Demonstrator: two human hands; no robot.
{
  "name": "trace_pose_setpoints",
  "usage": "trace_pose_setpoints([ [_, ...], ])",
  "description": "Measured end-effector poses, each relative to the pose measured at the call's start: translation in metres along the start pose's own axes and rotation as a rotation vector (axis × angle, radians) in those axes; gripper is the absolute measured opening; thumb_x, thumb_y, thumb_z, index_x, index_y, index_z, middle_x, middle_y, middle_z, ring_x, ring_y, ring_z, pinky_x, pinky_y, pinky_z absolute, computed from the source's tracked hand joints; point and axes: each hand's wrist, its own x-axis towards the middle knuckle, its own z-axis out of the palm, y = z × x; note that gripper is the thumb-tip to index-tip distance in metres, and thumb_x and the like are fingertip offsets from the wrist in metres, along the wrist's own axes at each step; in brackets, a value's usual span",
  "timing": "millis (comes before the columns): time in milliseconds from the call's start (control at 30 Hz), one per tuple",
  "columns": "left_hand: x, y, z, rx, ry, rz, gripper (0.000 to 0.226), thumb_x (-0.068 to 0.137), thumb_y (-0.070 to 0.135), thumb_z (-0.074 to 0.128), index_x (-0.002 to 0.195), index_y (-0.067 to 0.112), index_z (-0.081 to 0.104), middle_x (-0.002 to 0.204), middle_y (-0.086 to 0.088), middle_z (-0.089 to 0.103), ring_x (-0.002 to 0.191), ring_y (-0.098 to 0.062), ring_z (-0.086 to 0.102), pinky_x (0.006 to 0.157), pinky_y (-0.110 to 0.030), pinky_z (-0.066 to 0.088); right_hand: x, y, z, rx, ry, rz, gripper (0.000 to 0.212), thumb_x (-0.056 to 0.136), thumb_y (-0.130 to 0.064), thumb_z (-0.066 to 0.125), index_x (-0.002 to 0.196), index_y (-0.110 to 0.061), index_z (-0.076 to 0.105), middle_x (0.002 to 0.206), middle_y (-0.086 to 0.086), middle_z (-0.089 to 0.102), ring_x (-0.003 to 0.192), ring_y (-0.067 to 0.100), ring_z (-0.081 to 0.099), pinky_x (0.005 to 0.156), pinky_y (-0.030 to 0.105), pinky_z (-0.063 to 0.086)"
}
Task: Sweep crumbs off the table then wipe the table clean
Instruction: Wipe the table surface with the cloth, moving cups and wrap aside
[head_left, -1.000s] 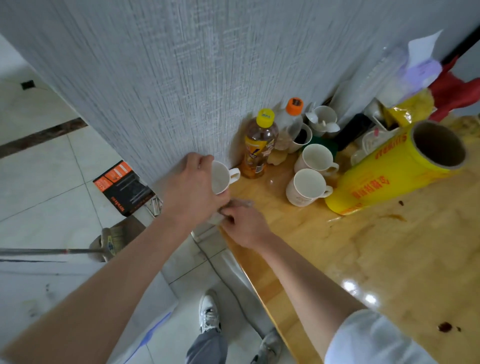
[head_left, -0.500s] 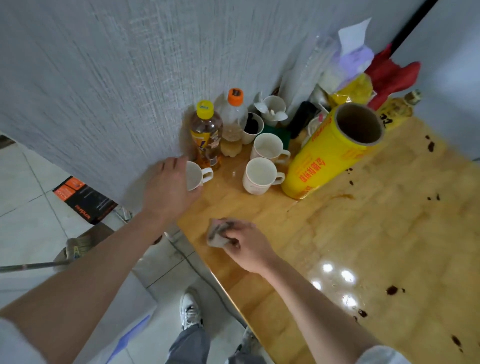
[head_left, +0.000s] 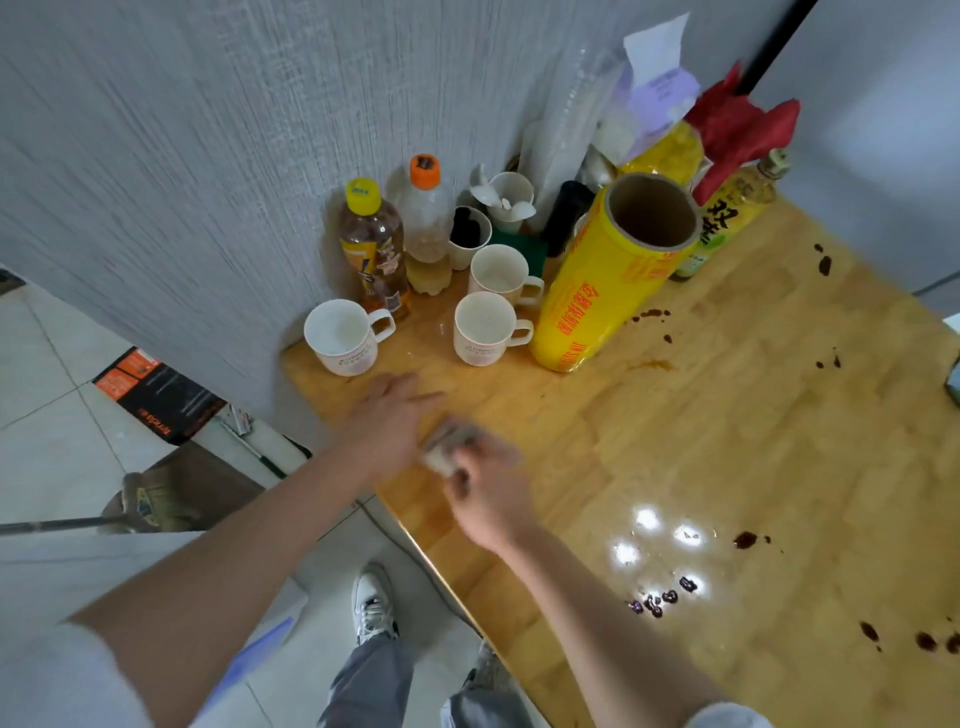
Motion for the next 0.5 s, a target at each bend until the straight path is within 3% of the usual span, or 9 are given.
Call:
trace_pose_setpoints([
  [67,0.004,0.005,0.001,0.055,-0.118,0.008,0.078,0.097,0.017,0.052,0.157,0.040,0.009,0.166,-0.008,-0.004,0.152,-0.034,0.000,0.121,-0.046,0.024,-0.018,0.004,-0.003,-0.005,-0.233,-0.201,0.023,0.091,-0.027,0.052,0.102,-0.022,0.072,0.116,-0.006,0.070,0.074,0.010,0.066,0.060,0.028,0.057],
  [133,0.008,0.007,-0.005,0.114,-0.216,0.000,0.082,0.098,0.009,0.047,0.157,0.040,0.000,0.165,-0.013,-0.012,0.152,-0.033,-0.008,0.124,-0.045,0.014,-0.023,0.044,-0.025,0.015,-0.240,-0.183,0.027,0.089,-0.033,0.051,0.099,-0.026,0.074,0.122,-0.010,0.070,0.090,0.009,0.070,0.067,0.031,0.060],
  [167,0.010,0.011,-0.010,0.148,-0.261,0.007,0.080,0.099,0.008,0.044,0.158,0.037,-0.002,0.165,-0.016,-0.011,0.152,-0.033,-0.010,0.124,-0.044,0.009,-0.023,0.068,-0.042,0.049,-0.136,-0.076,0.026,0.086,-0.032,0.050,0.094,-0.026,0.074,0.115,-0.008,0.073,0.091,0.011,0.071,0.067,0.034,0.060],
  [267,0.015,0.016,-0.020,0.122,-0.356,0.009,0.073,0.102,0.009,0.036,0.158,0.032,-0.004,0.165,-0.019,-0.011,0.152,-0.033,-0.015,0.124,-0.048,0.004,-0.017,0.136,-0.101,0.067,0.284,0.561,0.019,0.088,-0.018,0.047,0.094,-0.023,0.064,0.069,0.002,0.070,0.049,0.020,0.064,0.046,0.040,0.056],
  [300,0.016,0.015,-0.023,0.079,-0.377,-0.008,0.071,0.103,0.009,0.035,0.159,0.033,-0.003,0.164,-0.017,-0.015,0.151,-0.034,-0.015,0.124,-0.049,0.005,-0.012,0.148,-0.109,0.081,0.372,0.738,0.018,0.090,-0.015,0.045,0.097,-0.022,0.060,0.069,0.008,0.069,0.048,0.024,0.063,0.045,0.039,0.054],
  [333,0.017,0.015,-0.023,0.040,-0.399,-0.022,0.069,0.104,0.010,0.034,0.159,0.033,-0.001,0.164,-0.016,-0.018,0.151,-0.035,-0.015,0.123,-0.050,0.006,-0.008,0.146,-0.109,0.041,0.439,0.801,0.017,0.088,-0.012,0.045,0.096,-0.021,0.058,0.079,0.013,0.070,0.059,0.029,0.067,0.050,0.039,0.056],
  [400,0.020,0.010,-0.025,-0.035,-0.406,-0.043,0.065,0.105,0.011,0.033,0.159,0.034,0.005,0.164,-0.013,-0.018,0.152,-0.034,-0.012,0.123,-0.051,0.007,0.006,0.109,-0.080,-0.057,0.437,0.650,0.022,0.083,-0.009,0.051,0.099,-0.015,0.066,0.107,0.016,0.068,0.097,0.035,0.068,0.075,0.041,0.059],
  [467,0.022,0.003,-0.024,-0.138,-0.370,-0.061,0.061,0.104,0.011,0.034,0.158,0.034,0.016,0.166,-0.008,-0.013,0.153,-0.031,-0.006,0.123,-0.049,0.009,0.008,0.045,-0.031,-0.051,0.230,0.345,0.026,0.089,-0.007,0.055,0.111,-0.011,0.069,0.128,0.015,0.061,0.121,0.030,0.058,0.097,0.041,0.053],
  [500,0.020,0.001,-0.025,-0.189,-0.350,-0.072,0.060,0.104,0.010,0.033,0.157,0.034,0.019,0.166,-0.007,-0.010,0.154,-0.028,-0.003,0.124,-0.045,0.009,0.002,0.012,-0.010,-0.019,0.092,0.199,0.026,0.091,-0.008,0.055,0.112,-0.012,0.069,0.132,0.013,0.059,0.124,0.028,0.056,0.101,0.041,0.051],
])
